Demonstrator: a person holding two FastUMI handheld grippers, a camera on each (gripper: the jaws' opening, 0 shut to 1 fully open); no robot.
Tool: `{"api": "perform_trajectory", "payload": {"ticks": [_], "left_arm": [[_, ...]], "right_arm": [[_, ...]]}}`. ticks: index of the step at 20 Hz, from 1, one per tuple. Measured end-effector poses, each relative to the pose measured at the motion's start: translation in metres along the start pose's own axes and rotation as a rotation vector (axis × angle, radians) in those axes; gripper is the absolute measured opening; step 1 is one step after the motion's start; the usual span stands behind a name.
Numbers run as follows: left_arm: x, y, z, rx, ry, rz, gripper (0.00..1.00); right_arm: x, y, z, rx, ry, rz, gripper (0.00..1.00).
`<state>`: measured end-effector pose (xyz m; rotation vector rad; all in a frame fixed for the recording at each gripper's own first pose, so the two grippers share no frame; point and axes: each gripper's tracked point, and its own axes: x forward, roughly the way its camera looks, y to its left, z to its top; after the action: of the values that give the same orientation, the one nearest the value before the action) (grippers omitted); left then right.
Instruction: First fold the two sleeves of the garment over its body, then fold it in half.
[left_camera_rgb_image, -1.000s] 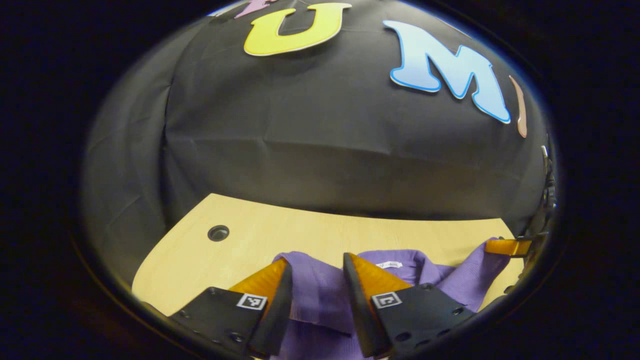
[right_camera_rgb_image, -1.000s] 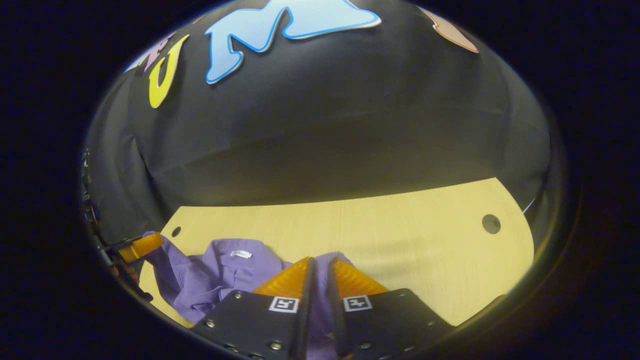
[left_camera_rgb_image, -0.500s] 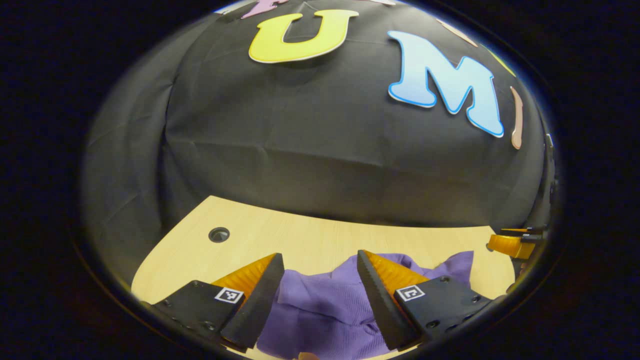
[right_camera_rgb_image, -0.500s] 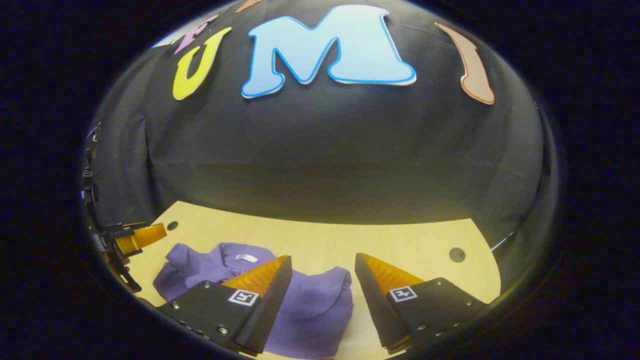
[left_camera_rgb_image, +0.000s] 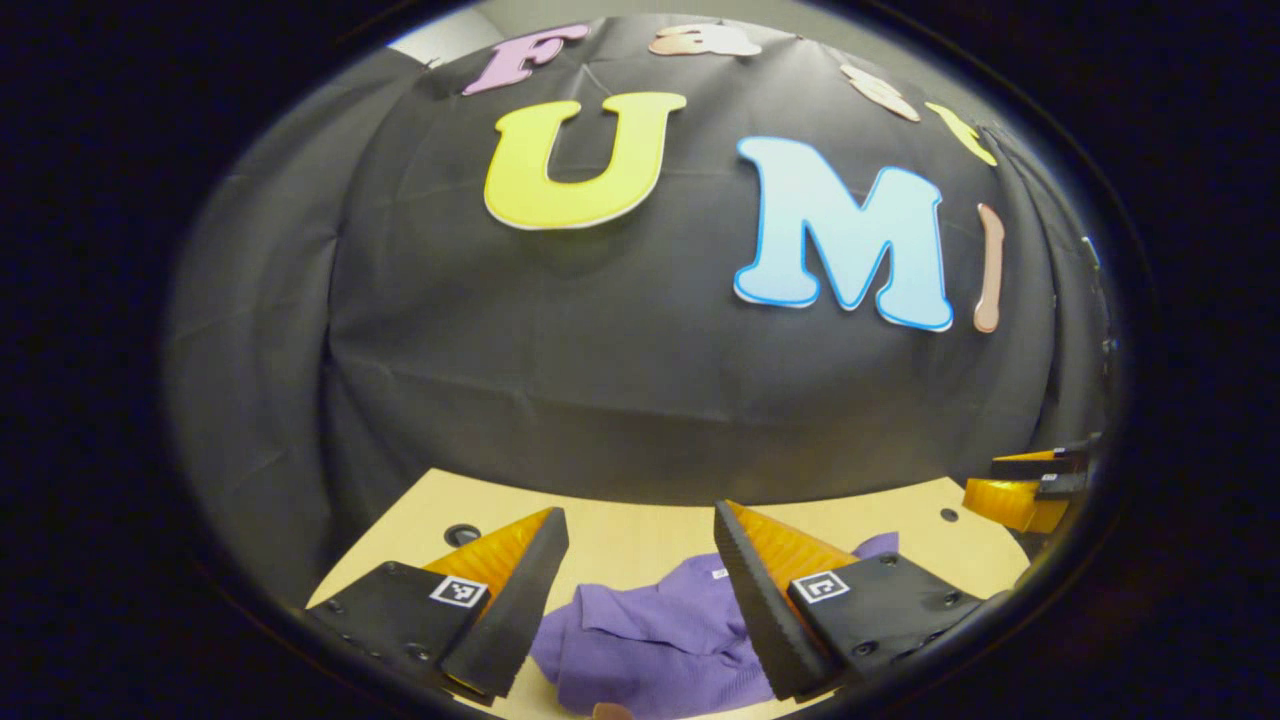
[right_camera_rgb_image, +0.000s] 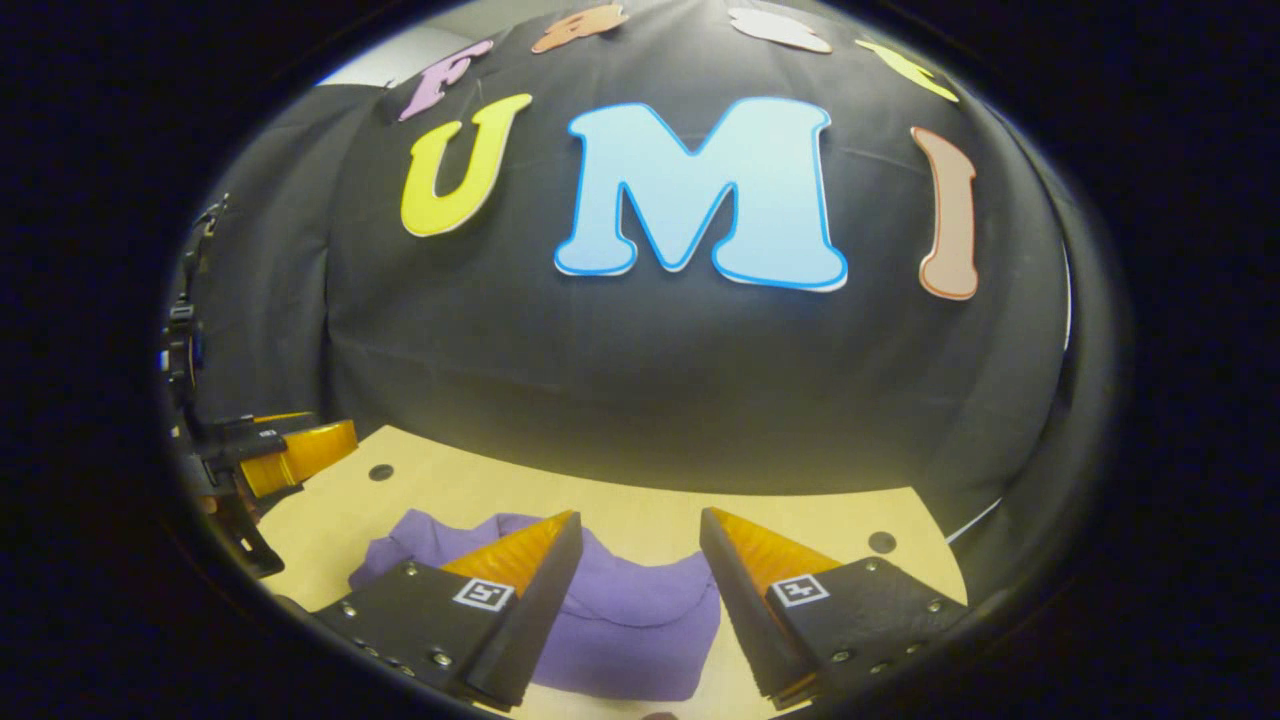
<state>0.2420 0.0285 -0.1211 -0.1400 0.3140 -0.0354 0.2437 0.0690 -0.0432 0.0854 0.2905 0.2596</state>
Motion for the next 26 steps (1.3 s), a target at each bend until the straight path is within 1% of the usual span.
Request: {"api": "perform_trajectory", "payload": {"ticks": [4, 8, 10, 11, 13, 16, 17, 18, 19, 20, 26], "left_arm": [[-0.028, -0.011, 0.026, 0.012, -0.074, -0.038, 0.94], [-0.061, -0.017, 0.047, 0.022, -0.142, -0.062, 0.94], [-0.077, -0.017, 0.057, 0.032, -0.18, -0.066, 0.94], [-0.091, -0.018, 0.059, 0.038, -0.192, -0.067, 0.94], [-0.113, -0.019, 0.062, 0.048, -0.213, -0.078, 0.94], [-0.14, -0.019, 0.064, 0.061, -0.237, -0.083, 0.94], [-0.149, -0.02, 0.066, 0.063, -0.242, -0.085, 0.94], [-0.156, -0.019, 0.067, 0.063, -0.243, -0.087, 0.94], [-0.163, -0.02, 0.066, 0.063, -0.244, -0.089, 0.94], [-0.168, -0.02, 0.066, 0.064, -0.247, -0.087, 0.94], [-0.191, -0.019, 0.049, 0.076, -0.236, -0.075, 0.94]], "right_arm": [[-0.031, 0.013, 0.02, -0.032, -0.07, -0.023, 0.78], [-0.072, 0.026, 0.038, -0.081, -0.168, -0.076, 0.78], [-0.089, 0.027, 0.052, -0.102, -0.224, -0.104, 0.78], [-0.101, 0.031, 0.055, -0.108, -0.246, -0.117, 0.78], [-0.122, 0.04, 0.052, -0.1, -0.271, -0.128, 0.78], [-0.143, 0.05, 0.047, -0.081, -0.283, -0.132, 0.78], [-0.149, 0.051, 0.045, -0.074, -0.285, -0.137, 0.8], [-0.152, 0.052, 0.042, -0.069, -0.285, -0.139, 0.85], [-0.158, 0.053, 0.04, -0.062, -0.285, -0.141, 0.94], [-0.163, 0.053, 0.038, -0.052, -0.284, -0.143, 0.91], [-0.19, 0.044, 0.037, 0.001, -0.339, -0.174, 0.91]]}}
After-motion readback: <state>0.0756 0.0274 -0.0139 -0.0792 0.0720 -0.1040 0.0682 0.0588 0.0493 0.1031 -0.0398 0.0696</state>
